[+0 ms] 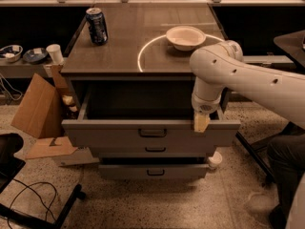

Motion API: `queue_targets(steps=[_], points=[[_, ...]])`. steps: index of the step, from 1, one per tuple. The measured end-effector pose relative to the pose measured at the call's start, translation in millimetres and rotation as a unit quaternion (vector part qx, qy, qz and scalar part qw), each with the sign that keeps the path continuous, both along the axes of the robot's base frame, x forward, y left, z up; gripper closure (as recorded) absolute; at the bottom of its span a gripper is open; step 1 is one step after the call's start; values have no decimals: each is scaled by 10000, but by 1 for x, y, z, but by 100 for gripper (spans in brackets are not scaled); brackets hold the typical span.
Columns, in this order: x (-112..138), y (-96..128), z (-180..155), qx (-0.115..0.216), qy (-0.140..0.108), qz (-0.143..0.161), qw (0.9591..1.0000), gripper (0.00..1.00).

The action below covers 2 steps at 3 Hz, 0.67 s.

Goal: Open top drawer

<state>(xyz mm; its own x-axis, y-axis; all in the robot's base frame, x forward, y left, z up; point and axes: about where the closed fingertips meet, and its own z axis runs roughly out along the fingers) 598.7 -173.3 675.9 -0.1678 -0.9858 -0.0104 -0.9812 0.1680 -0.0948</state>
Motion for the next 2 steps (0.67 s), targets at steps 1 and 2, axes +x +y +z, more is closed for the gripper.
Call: queue_targets(steps=[1,2], points=[[-2,-1,0,-6,7,-17,10000,100],[-24,-15,3,-50,119,-196,9997,100]])
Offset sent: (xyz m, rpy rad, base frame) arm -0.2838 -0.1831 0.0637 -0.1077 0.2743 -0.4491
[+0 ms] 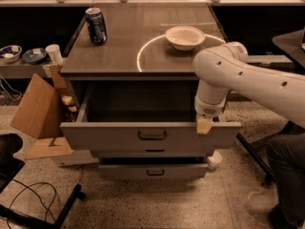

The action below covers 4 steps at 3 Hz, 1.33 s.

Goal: Open top drawer

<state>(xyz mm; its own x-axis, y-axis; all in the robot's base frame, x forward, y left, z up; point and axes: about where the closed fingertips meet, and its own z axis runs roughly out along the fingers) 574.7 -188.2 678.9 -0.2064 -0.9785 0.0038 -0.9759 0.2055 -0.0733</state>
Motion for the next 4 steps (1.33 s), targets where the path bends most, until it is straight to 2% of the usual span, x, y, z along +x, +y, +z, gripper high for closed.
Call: queue_targets(steps=[1,4], points=[[0,1,0,0,0,0,10000,100],[-55,-8,7,37,396,-248,9989,100]])
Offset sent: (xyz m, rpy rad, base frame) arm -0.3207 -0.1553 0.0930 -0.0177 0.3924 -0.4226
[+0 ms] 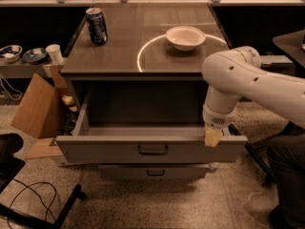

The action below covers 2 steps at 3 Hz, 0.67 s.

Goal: Open top drawer

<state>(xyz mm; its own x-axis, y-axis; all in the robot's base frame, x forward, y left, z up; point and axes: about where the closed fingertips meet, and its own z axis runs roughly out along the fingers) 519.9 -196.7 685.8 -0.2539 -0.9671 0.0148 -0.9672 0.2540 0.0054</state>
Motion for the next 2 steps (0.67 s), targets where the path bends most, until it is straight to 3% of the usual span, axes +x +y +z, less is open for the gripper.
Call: queue_targets(steps=[2], points=[[-14,-4,3,8,117,-77,9999,100]])
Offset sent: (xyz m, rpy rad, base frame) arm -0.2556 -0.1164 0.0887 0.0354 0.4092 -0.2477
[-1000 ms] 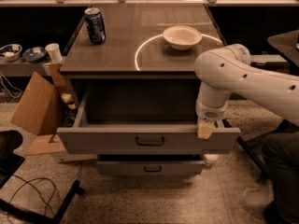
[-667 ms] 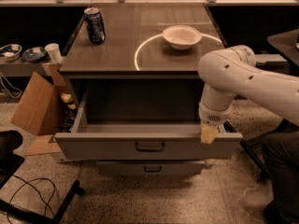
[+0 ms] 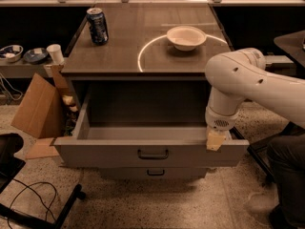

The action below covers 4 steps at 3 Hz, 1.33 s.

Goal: Open top drawer

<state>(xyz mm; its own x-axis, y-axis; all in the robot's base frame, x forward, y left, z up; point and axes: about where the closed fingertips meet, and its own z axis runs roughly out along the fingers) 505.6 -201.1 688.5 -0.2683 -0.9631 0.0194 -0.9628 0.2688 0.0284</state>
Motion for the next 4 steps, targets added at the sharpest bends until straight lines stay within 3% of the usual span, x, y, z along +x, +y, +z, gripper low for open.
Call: queue_targets(steps=[1,4], points=[[-10,-2,1,10,85,-44,10000,98],[-10,-2,1,10,85,-44,10000,30]])
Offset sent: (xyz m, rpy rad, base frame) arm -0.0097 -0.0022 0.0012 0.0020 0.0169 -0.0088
